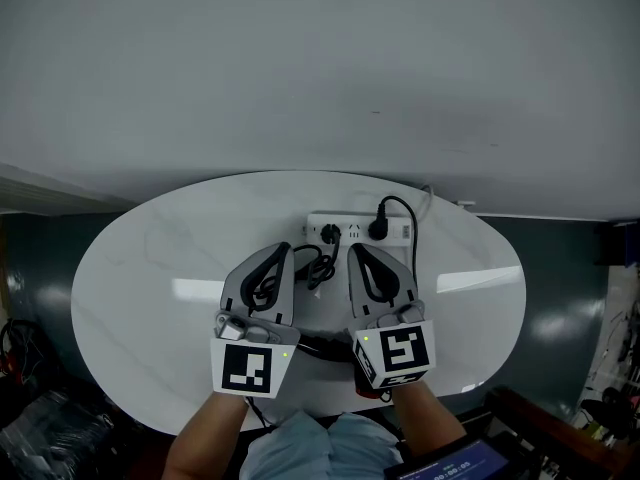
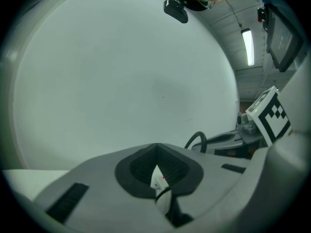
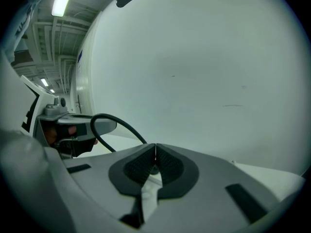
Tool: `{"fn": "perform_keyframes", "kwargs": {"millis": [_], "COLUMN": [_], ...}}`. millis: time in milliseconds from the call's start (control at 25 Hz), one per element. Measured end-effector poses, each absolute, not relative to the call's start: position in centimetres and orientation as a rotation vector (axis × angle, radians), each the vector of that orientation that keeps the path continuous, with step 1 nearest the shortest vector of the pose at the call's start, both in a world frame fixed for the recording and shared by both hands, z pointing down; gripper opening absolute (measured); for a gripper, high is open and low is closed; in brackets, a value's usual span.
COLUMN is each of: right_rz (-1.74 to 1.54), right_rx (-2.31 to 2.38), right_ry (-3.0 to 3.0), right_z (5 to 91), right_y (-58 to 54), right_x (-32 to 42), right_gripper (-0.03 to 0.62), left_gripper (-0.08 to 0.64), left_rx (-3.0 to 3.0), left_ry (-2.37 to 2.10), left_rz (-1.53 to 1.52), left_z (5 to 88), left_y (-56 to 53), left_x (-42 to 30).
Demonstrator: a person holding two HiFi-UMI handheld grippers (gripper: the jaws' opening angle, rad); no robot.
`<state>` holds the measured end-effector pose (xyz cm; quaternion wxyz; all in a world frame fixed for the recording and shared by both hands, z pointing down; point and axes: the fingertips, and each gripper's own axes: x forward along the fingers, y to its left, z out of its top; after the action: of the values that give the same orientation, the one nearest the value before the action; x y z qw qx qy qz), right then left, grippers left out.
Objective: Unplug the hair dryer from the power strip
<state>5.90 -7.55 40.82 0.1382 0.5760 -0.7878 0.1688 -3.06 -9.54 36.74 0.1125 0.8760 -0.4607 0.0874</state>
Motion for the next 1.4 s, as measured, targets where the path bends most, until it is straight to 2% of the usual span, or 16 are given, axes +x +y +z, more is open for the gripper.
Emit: {"fn": "perform_keyframes", "kwargs": {"millis": [640, 840, 1040, 1400], "right_rz": [0.541, 0.523, 0.501, 0.514], "right_rx": [1.561, 1.574, 1.575, 1.58], "right_ry": [-2.261, -2.268, -2.283, -2.311], "right_z": [44.7, 44.7, 44.7, 43.7], "right_y": [-8.1, -8.8, -9.3, -9.8], "right_x": [4.7, 4.5, 4.3, 4.0], "right_gripper": [0.003, 0.003, 0.005, 0.051], "left_gripper": [-0.002, -0.002, -0.002, -0.002], "left_rx": [2.614, 2.846, 2.858, 2.851], "left_ry": [-1.223, -1.075, -1.022, -0.953], "left_rz": [0.333, 0.504, 0.529, 0.542], "left_z": [41.2, 41.7, 42.4, 43.0], "left_y": [-10.8, -10.8, -10.7, -10.5], "left_x": [-1.5, -0.4, 0.0, 0.2]}}
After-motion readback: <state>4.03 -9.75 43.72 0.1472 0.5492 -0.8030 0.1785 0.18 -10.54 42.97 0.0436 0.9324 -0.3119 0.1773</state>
